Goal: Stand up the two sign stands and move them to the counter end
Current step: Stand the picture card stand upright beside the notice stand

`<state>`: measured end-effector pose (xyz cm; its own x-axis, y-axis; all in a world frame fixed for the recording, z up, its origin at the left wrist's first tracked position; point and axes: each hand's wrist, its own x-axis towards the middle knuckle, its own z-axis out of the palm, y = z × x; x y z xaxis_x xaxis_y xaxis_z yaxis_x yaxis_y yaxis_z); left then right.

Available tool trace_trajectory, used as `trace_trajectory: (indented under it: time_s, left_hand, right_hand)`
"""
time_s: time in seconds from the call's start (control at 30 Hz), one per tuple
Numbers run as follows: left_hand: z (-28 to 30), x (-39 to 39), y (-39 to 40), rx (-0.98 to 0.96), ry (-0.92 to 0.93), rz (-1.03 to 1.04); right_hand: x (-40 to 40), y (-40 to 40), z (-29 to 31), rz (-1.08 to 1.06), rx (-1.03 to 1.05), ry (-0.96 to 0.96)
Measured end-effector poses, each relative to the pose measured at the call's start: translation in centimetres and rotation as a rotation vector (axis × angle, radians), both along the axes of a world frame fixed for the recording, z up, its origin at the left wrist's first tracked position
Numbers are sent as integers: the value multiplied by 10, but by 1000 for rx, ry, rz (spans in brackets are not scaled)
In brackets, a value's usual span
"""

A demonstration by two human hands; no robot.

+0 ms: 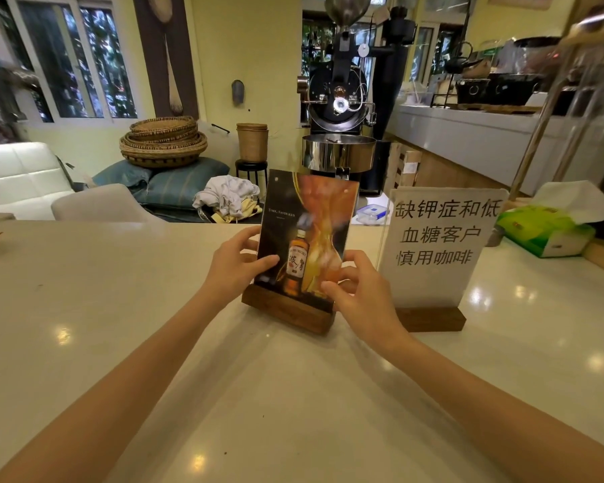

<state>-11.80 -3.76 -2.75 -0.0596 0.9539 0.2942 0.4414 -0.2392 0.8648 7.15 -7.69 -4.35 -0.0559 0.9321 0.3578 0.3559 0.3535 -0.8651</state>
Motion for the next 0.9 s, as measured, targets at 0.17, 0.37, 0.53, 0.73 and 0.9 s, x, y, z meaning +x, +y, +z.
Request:
trace_trajectory:
  time_s: [0.17,0.37,0.53,0.73,0.9]
  left_hand:
    - [-6,5,-4,75,2,1]
    - [-10,6,-10,93,56,12]
    - [-13,6,-13,107,92,15]
    - [-14,14,-18,80,117,39]
    - [-18,22,-24,124,103,55]
  right_hand:
    - [5,-2,-8,-23,73,-36]
    - [6,-4,-14,-36,144,-86]
    - [7,-5,-18,-41,163,-127]
    - [8,-7,-13,-4,66,-129]
    - [31,-21,1,12,-26,-79]
